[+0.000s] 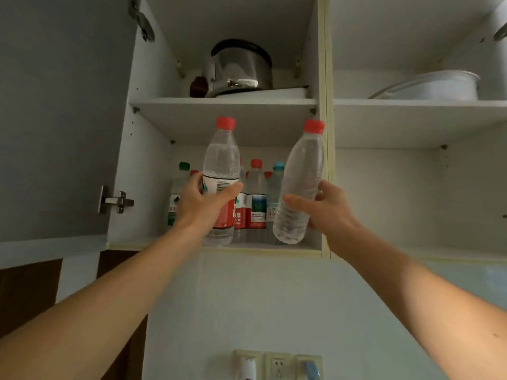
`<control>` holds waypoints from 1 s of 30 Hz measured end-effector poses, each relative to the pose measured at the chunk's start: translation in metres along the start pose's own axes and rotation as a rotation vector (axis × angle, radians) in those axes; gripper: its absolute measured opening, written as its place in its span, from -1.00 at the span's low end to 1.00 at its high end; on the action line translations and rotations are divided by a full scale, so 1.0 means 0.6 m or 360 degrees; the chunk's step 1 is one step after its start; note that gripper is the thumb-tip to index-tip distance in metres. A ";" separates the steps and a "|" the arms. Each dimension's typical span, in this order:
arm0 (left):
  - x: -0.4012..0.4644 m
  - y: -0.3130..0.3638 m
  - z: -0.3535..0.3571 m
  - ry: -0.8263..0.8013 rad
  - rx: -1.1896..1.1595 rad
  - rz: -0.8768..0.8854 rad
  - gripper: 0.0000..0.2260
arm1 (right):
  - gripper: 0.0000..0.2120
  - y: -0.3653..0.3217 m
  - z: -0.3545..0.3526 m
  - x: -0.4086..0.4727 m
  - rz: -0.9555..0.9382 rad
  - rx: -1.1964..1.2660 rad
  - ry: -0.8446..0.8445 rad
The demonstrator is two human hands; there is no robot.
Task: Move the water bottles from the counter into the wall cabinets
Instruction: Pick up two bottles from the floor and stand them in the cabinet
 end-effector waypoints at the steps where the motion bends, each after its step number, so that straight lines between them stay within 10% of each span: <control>1: 0.015 -0.013 0.001 0.0017 0.0016 0.0008 -0.64 | -0.67 0.003 0.008 0.014 0.0018 -0.0034 0.0012; 16: 0.114 -0.206 0.013 -0.0080 -0.0083 -0.0188 -0.57 | -0.62 0.077 0.053 0.116 0.0201 -0.0362 0.0409; 30: 0.094 -0.200 0.111 -0.0437 -0.0278 -0.0236 -0.52 | -0.23 0.063 0.063 0.086 -0.0271 -0.1109 0.0940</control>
Point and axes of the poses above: each hand's wrist, its own x-axis towards the middle knuckle, its own z-axis out of the palm, y = z × x, the point moved 9 cm from there along x, towards the middle knuckle, and after that the axes turned 11 degrees about z, right-handed, at the moved point
